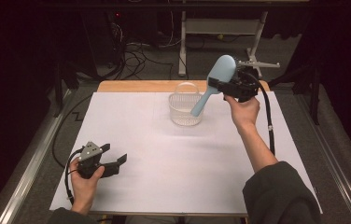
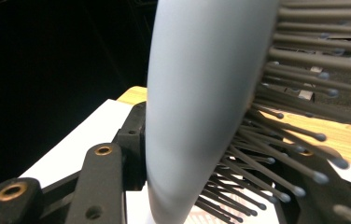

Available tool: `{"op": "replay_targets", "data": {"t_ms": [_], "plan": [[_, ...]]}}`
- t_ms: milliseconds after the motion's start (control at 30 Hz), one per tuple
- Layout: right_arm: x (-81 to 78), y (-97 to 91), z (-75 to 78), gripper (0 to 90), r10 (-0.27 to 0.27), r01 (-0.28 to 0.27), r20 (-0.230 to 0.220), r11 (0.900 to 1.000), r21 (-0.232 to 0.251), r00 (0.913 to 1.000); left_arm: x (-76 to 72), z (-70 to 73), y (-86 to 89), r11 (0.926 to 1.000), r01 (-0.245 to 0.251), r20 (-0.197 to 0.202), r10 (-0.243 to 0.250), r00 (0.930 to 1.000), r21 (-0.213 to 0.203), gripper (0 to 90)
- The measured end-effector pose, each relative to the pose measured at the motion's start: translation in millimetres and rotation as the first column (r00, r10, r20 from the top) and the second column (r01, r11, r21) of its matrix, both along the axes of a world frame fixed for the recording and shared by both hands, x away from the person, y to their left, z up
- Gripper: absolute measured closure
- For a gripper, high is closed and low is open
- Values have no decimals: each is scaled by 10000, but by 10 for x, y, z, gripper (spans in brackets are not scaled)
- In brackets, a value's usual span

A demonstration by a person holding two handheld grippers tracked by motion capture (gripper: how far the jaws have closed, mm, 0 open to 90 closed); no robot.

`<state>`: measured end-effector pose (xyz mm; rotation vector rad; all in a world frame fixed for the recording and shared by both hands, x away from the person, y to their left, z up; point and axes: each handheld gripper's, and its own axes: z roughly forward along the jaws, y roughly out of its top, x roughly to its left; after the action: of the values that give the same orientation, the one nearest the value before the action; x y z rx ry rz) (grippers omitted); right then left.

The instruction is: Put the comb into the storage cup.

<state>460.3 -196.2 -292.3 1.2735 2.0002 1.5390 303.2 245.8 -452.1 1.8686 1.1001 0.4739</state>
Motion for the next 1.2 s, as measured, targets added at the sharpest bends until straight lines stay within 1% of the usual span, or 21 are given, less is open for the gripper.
{"op": "replay_targets", "data": {"t_ms": [100,167,400,567,633,767,867,1067,1200], "plan": [[14,46,-2,531,26,-26,66,10000,11,10000,1,-2,-5,10000,-15,3,15,10000,9,199],[30,74,0,531,21,-21,91,10000,-82,10000,-1,-2,-8,10000,20,4,-20,10000,28,199],[111,148,14,531,-87,88,40,9998,-190,10000,1,-2,-10,10000,75,-28,-75,10000,14,199],[174,213,7,532,-136,136,-6,9999,-73,9999,1,0,-1,10000,-5,21,5,10000,-27,199],[196,247,2,531,-166,166,40,9998,-82,9999,0,2,5,10000,-64,25,64,10000,-44,198],[248,315,-9,531,-232,232,38,9997,-119,9997,0,-1,3,10000,-12,4,12,10000,-50,198],[289,360,-34,530,-307,307,13,9995,-120,9995,2,-2,0,10000,24,-9,-24,10000,-63,198],[373,470,-139,531,-439,434,-94,9978,-495,9990,7,-7,-2,9999,121,-54,-121,9999,-37,201],[416,541,-207,529,-526,520,-91,9971,-560,9986,6,-9,-10,9999,169,-50,-169,9998,-10,206]]}}
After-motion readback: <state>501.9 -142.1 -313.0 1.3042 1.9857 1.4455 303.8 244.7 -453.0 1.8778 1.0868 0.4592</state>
